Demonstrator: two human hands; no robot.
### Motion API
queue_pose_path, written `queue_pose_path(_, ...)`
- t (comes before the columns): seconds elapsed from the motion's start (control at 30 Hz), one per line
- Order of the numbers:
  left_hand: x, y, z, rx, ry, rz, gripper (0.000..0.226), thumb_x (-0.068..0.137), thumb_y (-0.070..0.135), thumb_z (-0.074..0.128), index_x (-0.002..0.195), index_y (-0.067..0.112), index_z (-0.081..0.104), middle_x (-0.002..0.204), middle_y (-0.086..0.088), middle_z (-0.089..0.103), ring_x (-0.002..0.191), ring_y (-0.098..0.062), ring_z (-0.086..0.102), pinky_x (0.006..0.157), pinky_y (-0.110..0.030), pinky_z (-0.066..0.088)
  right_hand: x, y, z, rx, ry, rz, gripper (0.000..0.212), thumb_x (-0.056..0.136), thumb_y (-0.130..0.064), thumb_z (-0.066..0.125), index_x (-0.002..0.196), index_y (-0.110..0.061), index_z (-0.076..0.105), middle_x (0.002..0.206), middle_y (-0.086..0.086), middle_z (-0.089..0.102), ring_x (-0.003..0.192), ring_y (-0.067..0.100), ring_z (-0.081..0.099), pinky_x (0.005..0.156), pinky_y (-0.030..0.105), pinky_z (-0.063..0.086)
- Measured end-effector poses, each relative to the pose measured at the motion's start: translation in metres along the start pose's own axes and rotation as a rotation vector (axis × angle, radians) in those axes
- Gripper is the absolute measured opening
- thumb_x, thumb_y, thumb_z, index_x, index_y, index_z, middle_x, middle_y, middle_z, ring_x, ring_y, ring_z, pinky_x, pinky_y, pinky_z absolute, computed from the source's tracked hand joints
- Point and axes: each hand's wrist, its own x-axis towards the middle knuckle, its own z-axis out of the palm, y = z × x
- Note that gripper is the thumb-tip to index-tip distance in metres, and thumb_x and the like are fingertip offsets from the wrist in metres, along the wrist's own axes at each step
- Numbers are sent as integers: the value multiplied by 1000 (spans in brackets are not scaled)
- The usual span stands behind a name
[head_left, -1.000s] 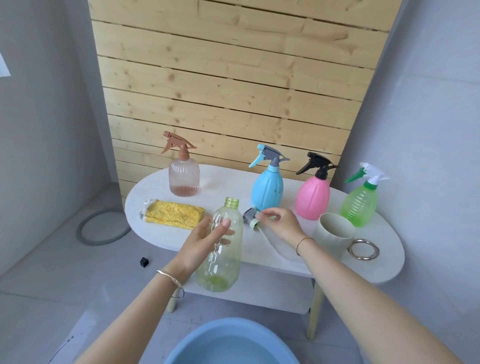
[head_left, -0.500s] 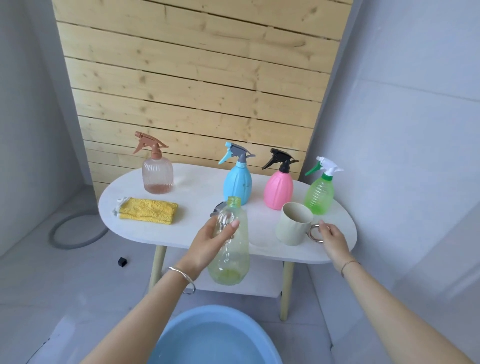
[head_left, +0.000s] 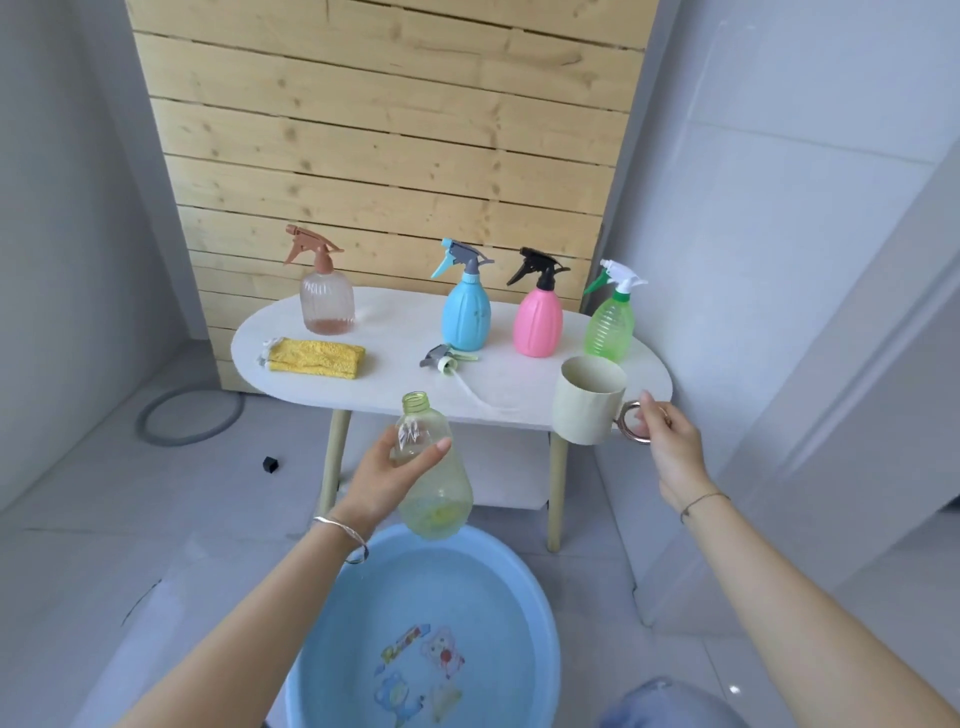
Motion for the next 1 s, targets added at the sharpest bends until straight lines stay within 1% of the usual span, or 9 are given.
queue_pose_path(0.07,-13,-15,-3,-14,15,-16,33,82,36,75,110,28,59,104,9,65,92,3,61,68,-7,46,-23,-1,5,17,-46,10,30,95,-23,56,67,-12,53,64,-3,53,54,-2,49,55,2,39)
queue_pose_path(0.17,-31,-42,-7,14,6,-31,59,67,55,77,115,28,58,113,8,65,106,-6,62,89,-23,49,-52,21,19,9,-137,78,32,92,-26,61,64,-13,52,49,-13,48,49,3,44,59,15,41)
queue_pose_path(0.23,-43,-66,-9,61,18,-47,62,70,53,78,120,25,57,119,10,64,112,-6,59,96,-27,45,-73,51,31,-82,-207,141,33,89,-30,64,66,-10,53,45,-15,44,50,6,41,59,21,37)
queue_pose_path(0.3,-51,-89,-12,89,19,-69,55,75,46,79,120,25,56,118,13,62,113,-6,58,94,-24,44,-92,82,42,-162,-252,179,33,86,-32,67,66,-10,54,51,-10,48,54,9,42,58,20,36)
queue_pose_path(0.4,-63,-119,-14,157,22,-128,65,66,56,80,118,26,55,116,15,61,111,-5,57,88,-20,42,-121,126,53,-292,-302,199,34,88,-30,66,64,-13,50,58,-3,46,56,11,40,48,15,31)
queue_pose_path(0.47,-69,-138,-16,197,16,-151,53,74,44,80,116,24,55,112,16,60,109,-7,56,85,-17,39,-137,162,55,-402,-333,225,40,90,-28,62,59,-15,42,55,-5,40,55,11,36,49,20,28)
queue_pose_path(0.63,-72,-165,-17,257,6,-165,57,76,42,78,124,23,53,121,10,59,114,-7,54,94,-21,37,-156,220,44,-557,-385,204,44,86,-27,65,69,11,53,60,7,42,60,16,36,55,30,26)
queue_pose_path(0.8,-75,-188,-23,280,16,-210,54,76,42,78,120,23,54,122,7,58,116,-10,54,95,-22,37,-163,243,44,-705,-477,171,35,90,-26,59,70,2,58,72,15,58,68,23,50,62,32,35)
queue_pose_path(1.0,-72,-198,-33,249,55,-240,67,73,47,77,129,23,51,127,8,58,118,-10,53,94,-22,37,-167,262,66,-844,-578,108,38,93,-28,57,62,-16,39,67,-3,41,68,21,43,57,30,25)
